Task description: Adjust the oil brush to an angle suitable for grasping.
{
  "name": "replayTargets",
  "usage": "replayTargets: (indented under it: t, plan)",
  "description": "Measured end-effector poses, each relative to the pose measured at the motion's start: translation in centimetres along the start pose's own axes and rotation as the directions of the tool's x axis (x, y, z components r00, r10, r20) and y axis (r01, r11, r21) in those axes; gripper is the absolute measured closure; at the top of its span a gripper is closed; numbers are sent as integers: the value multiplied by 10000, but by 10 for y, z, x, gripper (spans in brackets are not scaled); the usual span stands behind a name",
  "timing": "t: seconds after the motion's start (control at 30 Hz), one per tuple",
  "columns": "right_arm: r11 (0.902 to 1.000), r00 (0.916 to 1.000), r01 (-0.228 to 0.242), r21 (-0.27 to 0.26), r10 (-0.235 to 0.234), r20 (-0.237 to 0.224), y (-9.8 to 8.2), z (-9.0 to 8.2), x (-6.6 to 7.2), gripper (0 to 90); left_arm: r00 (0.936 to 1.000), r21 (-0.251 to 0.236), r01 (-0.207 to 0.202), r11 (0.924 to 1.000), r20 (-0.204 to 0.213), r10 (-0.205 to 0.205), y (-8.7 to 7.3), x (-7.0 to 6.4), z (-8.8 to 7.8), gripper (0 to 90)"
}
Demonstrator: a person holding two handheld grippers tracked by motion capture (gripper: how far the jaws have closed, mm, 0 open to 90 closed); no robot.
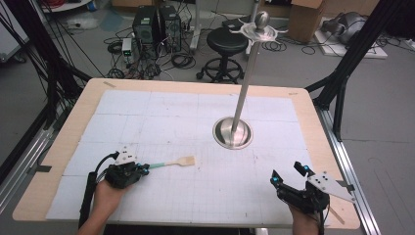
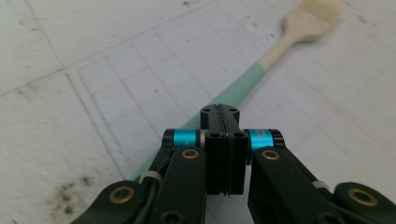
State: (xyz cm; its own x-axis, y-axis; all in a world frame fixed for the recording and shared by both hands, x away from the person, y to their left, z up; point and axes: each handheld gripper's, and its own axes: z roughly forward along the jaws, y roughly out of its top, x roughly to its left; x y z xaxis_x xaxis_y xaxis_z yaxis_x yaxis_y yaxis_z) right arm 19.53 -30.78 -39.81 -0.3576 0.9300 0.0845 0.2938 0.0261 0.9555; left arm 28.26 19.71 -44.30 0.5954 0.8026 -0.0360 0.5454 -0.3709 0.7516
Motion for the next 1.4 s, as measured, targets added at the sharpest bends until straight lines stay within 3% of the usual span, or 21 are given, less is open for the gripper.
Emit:
replayTargets:
  t: [0.27,0.3,0.33,0.4,0.43,0.5,0.6,0.63,0.67,0.73,1.07,1.13,1.17,1.2,1.23,1.4]
  plan:
    - [9999,10000,92,82,-91,-35,-1,2,-1,172,9960,-82,-36,10000,-895,28,13,12,11,877]
    - [9999,10000,76,123,-75,-41,-2,2,-1,172,9928,-447,352,9984,-1131,-400,14,21,6,875]
    - [9999,10000,40,155,-39,-50,-2,2,-1,172,9897,-494,417,9979,-1346,-480,13,26,3,874]
    - [9999,10000,60,139,-60,-38,-2,1,-1,172,9861,-506,482,9976,-1565,-555,12,33,1,875]
    - [9999,10000,36,131,-35,-49,-2,1,-1,172,9778,-410,751,9963,-1928,-816,9,47,-3,875]
    - [9999,10000,58,144,-57,-78,-2,1,0,172,9715,-316,983,9947,-2135,-1028,5,57,-3,875]
    - [9998,9999,78,178,-76,-105,-2,1,0,172,9733,-216,1159,9930,-1971,-1179,3,62,-2,874]
    - [9998,9999,111,181,-109,-84,-2,1,0,172,9808,-192,949,9953,-1693,-968,4,58,-1,874]
    - [9998,9999,109,187,-107,-83,-2,1,0,172,9828,-185,915,9956,-1592,-933,4,55,1,874]
    - [9998,9999,107,159,-106,-74,-2,0,0,172,9836,-101,758,9971,-1636,-764,5,53,2,879]
    - [9997,9998,147,198,-145,-100,-2,1,1,172,9872,-669,1007,9927,-1176,-1080,12,41,19,881]
    - [9997,9998,182,186,-180,-108,-2,1,1,173,9888,-626,796,9949,-1211,-867,13,38,21,885]
    - [9996,9998,146,241,-144,-113,-2,1,1,172,9938,-418,268,9988,-1071,-312,19,30,25,888]
    - [9996,9998,183,229,-181,-118,-2,2,1,172,9938,-418,268,9988,-1071,-312,19,30,25,887]
    - [9994,9997,211,261,-208,-121,-2,2,1,172,9978,-371,144,9992,-643,-168,25,21,31,886]
    - [9993,9996,243,294,-239,-147,-2,3,2,172,9995,-298,-167,9994,-291,158,34,2,43,886]
